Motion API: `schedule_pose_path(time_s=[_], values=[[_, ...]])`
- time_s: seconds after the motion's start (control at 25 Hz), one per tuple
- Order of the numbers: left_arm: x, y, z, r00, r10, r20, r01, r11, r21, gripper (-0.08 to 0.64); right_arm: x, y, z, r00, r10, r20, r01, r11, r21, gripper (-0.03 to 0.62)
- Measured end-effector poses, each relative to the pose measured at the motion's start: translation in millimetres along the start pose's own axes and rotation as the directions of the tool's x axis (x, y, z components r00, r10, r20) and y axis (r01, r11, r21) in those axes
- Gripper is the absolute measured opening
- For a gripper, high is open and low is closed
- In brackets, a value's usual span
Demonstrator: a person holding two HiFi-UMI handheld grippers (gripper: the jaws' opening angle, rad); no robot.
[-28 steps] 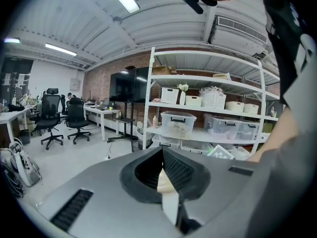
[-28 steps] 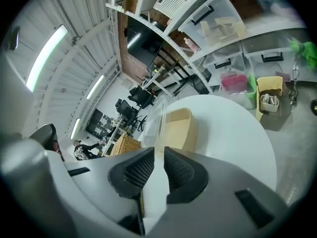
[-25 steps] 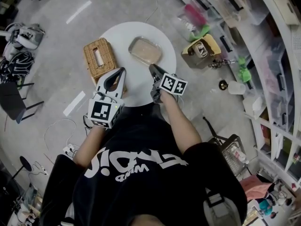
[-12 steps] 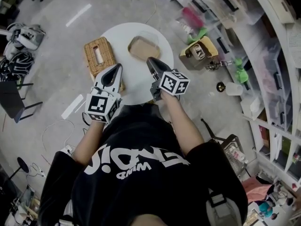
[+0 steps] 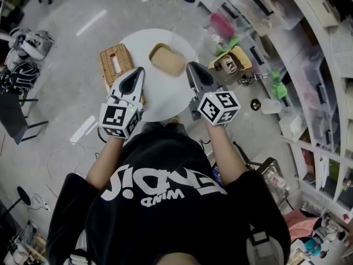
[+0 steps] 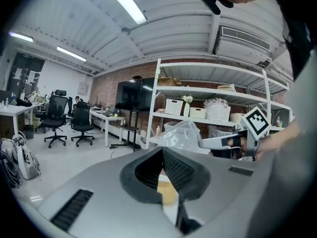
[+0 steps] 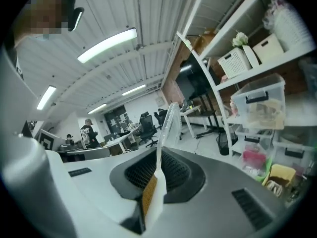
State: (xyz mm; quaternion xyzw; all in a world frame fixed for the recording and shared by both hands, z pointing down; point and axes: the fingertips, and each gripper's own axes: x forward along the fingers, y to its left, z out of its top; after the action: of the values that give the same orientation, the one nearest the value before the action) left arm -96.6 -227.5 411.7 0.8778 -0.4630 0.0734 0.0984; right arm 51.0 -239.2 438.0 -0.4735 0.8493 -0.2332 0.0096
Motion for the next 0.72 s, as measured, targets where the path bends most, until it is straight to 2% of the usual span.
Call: schedule_pose_path(time_s=[0.28,0.44,0.6,0.72], values=[[-11,-14,24,0.999,-0.013,0.04,0.013,1.0,0.005,0.002,-60,15,42,0.993,-0.062,0.099,0.074,0.989,-0.128,0.031],[-17,-22,33,0.998,-0.013,0.06,0.013,1.0,0.003,0.002,-89,15,45,0.986,-0.102,0.13,0.125,0.976,-0.178,0.031],[-21,-26,37,0.997,-0.007,0.075,0.006,1.0,0.018,0.002,-112,14,44,0.974,-0.141,0.177,0.174,0.967,-0.186,0.031],[-23,-27,37,0.997,0.014,0.081,-0.015,1.0,0.005,0.002,-120,16,40,0.968,-0.142,0.205,0.188,0.956,-0.226,0.031]])
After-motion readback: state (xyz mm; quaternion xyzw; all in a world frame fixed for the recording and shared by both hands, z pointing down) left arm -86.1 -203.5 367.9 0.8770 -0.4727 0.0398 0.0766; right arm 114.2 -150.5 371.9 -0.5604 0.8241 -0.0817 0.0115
